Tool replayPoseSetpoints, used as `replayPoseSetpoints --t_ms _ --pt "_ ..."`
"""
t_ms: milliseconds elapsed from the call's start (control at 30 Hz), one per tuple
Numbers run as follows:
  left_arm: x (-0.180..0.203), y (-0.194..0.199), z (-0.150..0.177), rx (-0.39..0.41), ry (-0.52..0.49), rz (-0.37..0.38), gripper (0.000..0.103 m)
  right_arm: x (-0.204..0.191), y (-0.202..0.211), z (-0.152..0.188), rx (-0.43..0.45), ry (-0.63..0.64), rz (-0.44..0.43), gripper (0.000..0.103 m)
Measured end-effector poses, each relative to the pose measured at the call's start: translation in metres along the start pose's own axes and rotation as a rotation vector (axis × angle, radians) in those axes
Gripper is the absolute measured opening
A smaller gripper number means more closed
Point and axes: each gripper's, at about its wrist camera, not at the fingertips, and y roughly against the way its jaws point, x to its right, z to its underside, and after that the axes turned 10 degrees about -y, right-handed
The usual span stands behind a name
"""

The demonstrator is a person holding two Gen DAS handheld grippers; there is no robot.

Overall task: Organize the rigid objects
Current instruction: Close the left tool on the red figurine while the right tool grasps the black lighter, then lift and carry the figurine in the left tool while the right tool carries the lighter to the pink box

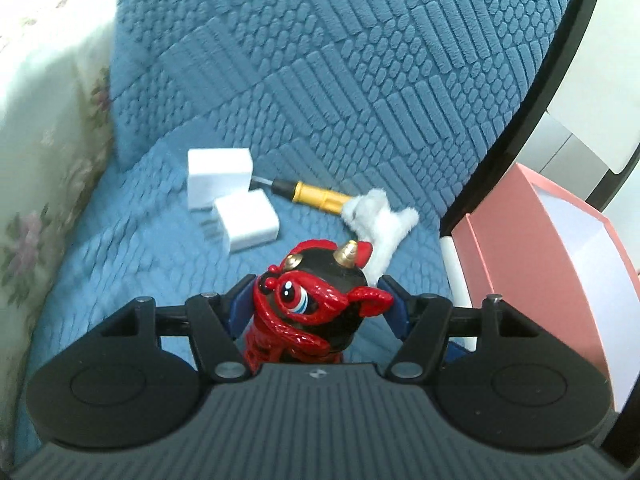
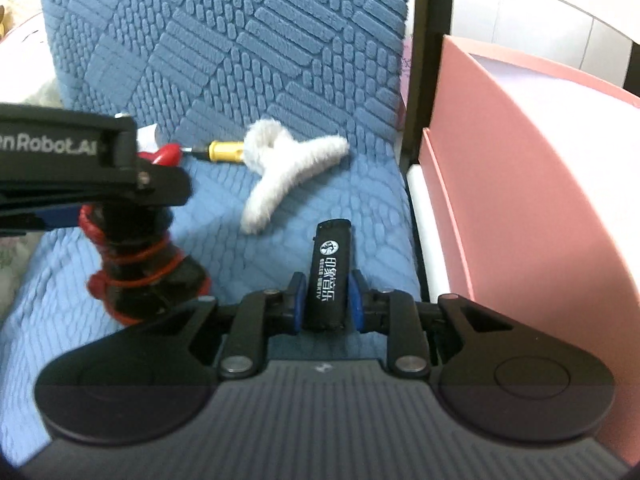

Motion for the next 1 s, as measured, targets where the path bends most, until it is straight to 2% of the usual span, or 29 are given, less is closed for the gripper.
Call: replayPoseSetpoints --t_ms 300,400,567,800,1000 --pt "0.000 0.035 0.040 -0.008 0.038 -0.031 0.070 0.000 0.039 0.025 -0.008 0.037 -0.051 0.026" --pt "0.004 0.045 0.054 -0.046 0.049 -0.038 0.070 0.003 0.050 0.031 -0.007 0.054 -0.066 0.025" --pt "0.016 0.058 0.073 -0.087 0.026 -0.030 0.070 0.010 0.069 0.048 -0.057 0.056 -0.090 0.025" --pt "0.019 0.068 0.080 -0.078 0.046 -0.023 0.072 0.013 0.075 0.059 -0.112 0.064 -0.084 0.026" --pt "0.017 0.067 0.077 -0.083 0.052 -0.017 0.075 0.013 0.069 0.054 -0.115 0.060 -0.090 0.028"
